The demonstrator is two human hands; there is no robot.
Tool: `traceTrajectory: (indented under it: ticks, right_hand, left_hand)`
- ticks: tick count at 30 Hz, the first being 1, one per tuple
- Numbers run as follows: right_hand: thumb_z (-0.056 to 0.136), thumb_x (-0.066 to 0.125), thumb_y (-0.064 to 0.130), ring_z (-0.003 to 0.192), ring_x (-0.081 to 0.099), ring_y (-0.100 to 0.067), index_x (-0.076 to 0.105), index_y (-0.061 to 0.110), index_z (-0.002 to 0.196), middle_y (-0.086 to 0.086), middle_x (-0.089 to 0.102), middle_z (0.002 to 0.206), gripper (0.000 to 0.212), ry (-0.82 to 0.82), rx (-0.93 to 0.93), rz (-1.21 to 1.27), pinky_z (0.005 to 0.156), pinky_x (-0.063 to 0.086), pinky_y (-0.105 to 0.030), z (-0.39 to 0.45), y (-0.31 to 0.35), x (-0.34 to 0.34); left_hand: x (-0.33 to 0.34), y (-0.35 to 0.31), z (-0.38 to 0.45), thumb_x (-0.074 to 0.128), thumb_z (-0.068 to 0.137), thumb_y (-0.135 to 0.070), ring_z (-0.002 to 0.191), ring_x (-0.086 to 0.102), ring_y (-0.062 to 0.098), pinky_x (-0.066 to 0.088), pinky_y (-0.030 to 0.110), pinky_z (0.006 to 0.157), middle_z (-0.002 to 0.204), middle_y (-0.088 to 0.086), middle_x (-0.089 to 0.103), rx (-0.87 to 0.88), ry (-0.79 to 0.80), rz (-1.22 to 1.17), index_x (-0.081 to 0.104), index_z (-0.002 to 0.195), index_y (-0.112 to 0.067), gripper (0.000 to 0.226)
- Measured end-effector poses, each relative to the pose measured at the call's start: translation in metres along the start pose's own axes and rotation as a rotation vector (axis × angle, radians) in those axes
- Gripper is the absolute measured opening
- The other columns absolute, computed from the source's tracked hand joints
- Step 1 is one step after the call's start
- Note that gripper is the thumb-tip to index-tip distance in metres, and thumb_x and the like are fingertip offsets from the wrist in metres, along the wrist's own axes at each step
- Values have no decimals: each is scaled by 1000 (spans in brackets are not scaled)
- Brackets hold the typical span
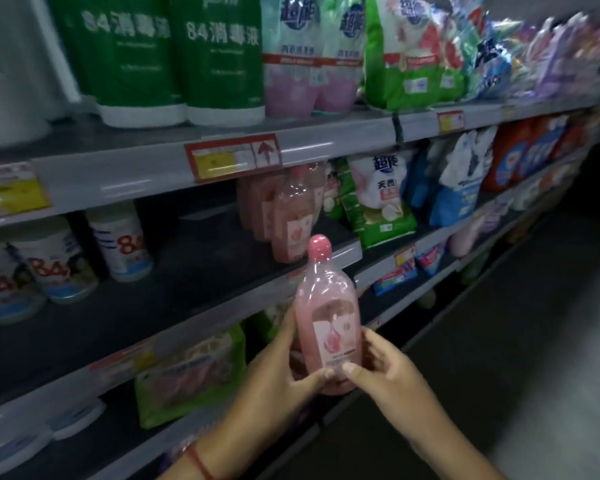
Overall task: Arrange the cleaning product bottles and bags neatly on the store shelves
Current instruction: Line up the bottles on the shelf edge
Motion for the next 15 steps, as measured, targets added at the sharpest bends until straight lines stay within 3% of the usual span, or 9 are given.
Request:
traceTrajectory:
  ticks: [2, 5, 9, 10, 13, 15]
  right_hand:
    - [90, 73, 12, 112, 68, -5, 59, 28, 133, 9, 73, 120, 48, -53, -2, -7, 101, 53, -34, 18, -2, -22]
    - [87, 76, 29, 114, 67, -6, 61, 30, 130, 11, 73, 118, 45, -51, -21, -34, 103, 52, -39, 44, 3, -43]
    - [78, 80, 48, 122, 60, -6, 59, 37, 131, 13, 69, 122, 58, -42, -56, -124, 106, 48, -38, 91, 16, -73]
    - [78, 80, 48, 118, 62, -6, 60, 36, 129, 13, 71, 120, 56, -17, -81, -144, 104, 50, -38, 104, 22, -77]
    - [82, 79, 41, 99, 69, -2, 66, 32, 116, 13, 75, 104, 38, 52, -140, -164, 92, 56, -32, 141, 44, -83]
    - [83, 80, 36, 92, 70, -2, 68, 29, 112, 12, 76, 99, 32, 91, -189, -169, 80, 55, -24, 163, 62, -83]
  left_hand:
    - [17, 0, 26, 80, 80, -51, 103, 62, -12, 49, 9, 78, 123, -39, 58, 1, 4, 35, 10, 143, -71, 96]
    - [33, -7, 58, 78, 85, -48, 106, 62, -5, 52, 14, 83, 126, -21, 62, 10, 6, 103, 7, 153, -60, 99]
    - [42, -17, 96, 77, 87, -39, 100, 54, -23, 44, 1, 78, 105, -34, 58, -19, -97, 204, 31, 148, -51, 77]
    - [45, -16, 103, 76, 88, -37, 103, 56, -20, 46, 3, 82, 106, -33, 58, -45, -139, 233, 34, 146, -49, 73]
    - [49, -10, 119, 69, 92, -37, 118, 59, 3, 53, 30, 99, 128, -16, 60, -130, -270, 270, 32, 150, -44, 69]
    - [51, -12, 125, 64, 93, -39, 122, 56, 5, 51, 34, 102, 132, -13, 58, -180, -349, 275, 33, 150, -42, 65]
Point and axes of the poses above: each hand's wrist, its own z-axis towards the middle knuckle, its own x-axis out of the palm, y = z × x, the point moved 9 cm from there along z, towards the middle knuckle
